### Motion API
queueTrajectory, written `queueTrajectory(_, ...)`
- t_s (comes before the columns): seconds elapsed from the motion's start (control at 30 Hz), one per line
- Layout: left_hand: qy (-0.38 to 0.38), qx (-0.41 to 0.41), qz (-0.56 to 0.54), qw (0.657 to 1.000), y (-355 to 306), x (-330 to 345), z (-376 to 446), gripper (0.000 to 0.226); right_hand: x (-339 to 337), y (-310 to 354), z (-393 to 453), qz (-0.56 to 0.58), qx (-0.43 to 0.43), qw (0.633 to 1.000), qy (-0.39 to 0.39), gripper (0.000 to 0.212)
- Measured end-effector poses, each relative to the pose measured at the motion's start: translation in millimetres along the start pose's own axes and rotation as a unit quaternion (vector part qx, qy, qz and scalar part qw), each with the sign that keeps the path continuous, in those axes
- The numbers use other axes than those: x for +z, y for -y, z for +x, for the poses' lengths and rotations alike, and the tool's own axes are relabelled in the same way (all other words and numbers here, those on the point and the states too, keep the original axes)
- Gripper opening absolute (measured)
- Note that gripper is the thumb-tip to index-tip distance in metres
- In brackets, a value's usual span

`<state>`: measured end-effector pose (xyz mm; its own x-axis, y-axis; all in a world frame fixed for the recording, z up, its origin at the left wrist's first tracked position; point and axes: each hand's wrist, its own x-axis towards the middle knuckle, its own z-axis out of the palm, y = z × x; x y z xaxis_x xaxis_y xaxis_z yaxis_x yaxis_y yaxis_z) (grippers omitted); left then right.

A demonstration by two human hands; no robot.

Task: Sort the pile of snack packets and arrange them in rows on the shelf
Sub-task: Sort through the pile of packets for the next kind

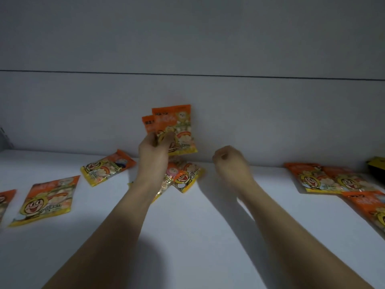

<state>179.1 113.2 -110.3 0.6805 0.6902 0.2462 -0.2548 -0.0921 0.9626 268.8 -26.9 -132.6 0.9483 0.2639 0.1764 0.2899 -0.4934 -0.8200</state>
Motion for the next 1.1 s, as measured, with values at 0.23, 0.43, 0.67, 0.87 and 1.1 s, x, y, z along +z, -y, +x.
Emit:
queueTrajectory(0.23, -0.020, 0.046, 0.001, 0.999, 3.8, 1.2, 0.7, 0.015, 33.1, -5.2, -23.2, -0.153, -0.081, 0.985, 0.028, 0.027)
queueTrajectory(0.43, -0.021, 0.124, -0.023, 0.992, 8.4, -0.7, 0.3, 0.062, -11.9, -9.0, -13.5, 0.248, 0.028, 0.966, -0.067, 0.008)
queueTrajectory(0.67, 0.026, 0.137, 0.079, 0.987, 18.0, 16.4, -1.2, 0.022, -30.4, 8.3, -18.6, 0.501, -0.004, 0.863, -0.066, 0.024)
queueTrajectory(0.87, 0.102, 0.069, 0.067, 0.990, 10.3, 34.0, -19.0, 0.011, -28.3, 7.0, -19.6, 0.321, -0.059, 0.944, -0.038, 0.024)
queueTrajectory(1.1, 0.156, 0.077, 0.077, 0.982, 6.8, 46.8, -48.6, 0.017, -60.1, -7.4, -58.7, 0.238, -0.058, 0.968, -0.052, 0.023)
